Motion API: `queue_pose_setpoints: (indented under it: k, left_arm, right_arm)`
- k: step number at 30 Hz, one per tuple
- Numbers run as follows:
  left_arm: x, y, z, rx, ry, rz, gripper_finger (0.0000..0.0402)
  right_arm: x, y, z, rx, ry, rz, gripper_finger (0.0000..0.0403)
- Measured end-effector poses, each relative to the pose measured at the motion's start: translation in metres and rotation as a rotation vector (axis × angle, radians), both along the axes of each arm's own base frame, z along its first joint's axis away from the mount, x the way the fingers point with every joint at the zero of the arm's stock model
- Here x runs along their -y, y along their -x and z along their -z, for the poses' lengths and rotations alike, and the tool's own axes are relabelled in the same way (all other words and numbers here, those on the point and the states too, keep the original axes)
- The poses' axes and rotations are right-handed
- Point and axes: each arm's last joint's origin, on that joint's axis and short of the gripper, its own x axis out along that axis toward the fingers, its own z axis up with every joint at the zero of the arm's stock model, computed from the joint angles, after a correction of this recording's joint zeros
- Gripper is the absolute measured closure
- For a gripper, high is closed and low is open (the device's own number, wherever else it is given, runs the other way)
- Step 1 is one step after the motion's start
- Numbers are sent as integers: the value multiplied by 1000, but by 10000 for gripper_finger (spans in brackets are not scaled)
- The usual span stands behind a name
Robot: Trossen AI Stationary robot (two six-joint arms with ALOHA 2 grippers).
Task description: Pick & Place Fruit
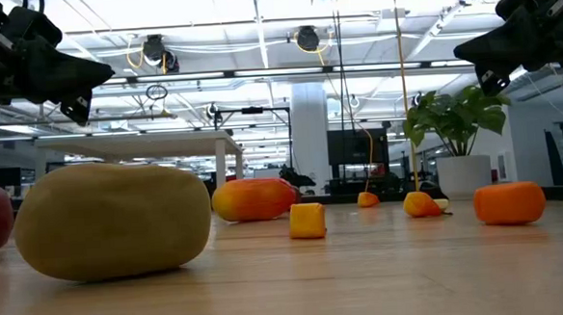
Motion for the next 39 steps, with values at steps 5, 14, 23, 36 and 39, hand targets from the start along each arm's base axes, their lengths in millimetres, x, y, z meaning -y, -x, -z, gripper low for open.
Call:
queue_pose_setpoints:
  k: [5, 14, 23, 36, 39]
  left_arm:
    - [0, 0, 0, 0, 0, 0, 378]
    - [0, 0, 0, 0, 0, 0, 378]
    - [0, 0, 0, 1, -3, 0, 378]
    - [0, 2, -16, 174, -17, -4, 378]
    - [0, 3, -22, 237, -18, -5, 378]
  right_arm:
    - [0, 0, 0, -1, 0, 0, 403]
    - [0, 0, 0, 1, -27, 1, 403]
    - [0, 0, 0, 1, -23, 0, 403]
    - [0, 0, 0, 3, -23, 2, 403]
    - [0, 0, -2, 21, -21, 4, 403]
